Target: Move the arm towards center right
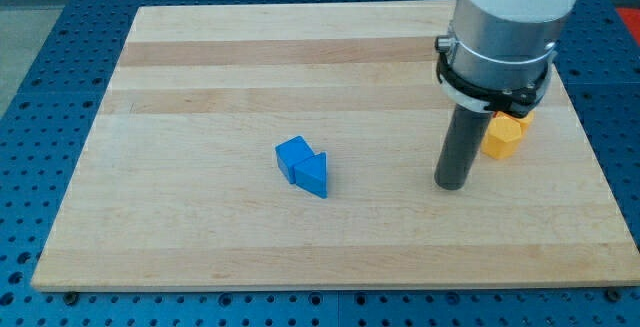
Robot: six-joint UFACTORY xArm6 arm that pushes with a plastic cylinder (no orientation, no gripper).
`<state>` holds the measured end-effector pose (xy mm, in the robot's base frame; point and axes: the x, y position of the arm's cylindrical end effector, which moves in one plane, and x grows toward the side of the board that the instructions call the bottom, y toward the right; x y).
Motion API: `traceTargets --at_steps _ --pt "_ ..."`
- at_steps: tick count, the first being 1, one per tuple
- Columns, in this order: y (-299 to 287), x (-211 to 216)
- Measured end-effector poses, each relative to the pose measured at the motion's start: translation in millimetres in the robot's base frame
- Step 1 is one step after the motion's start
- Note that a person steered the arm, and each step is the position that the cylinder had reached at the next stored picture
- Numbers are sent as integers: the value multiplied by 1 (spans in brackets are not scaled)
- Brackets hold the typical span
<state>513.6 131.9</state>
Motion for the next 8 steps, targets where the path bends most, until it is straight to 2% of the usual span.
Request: traceTargets --at_steps 1,3,4,6,8 --pt "35 1" --pt "143 1" --pt "166 -10" --pt "170 -46" --pt "164 -53"
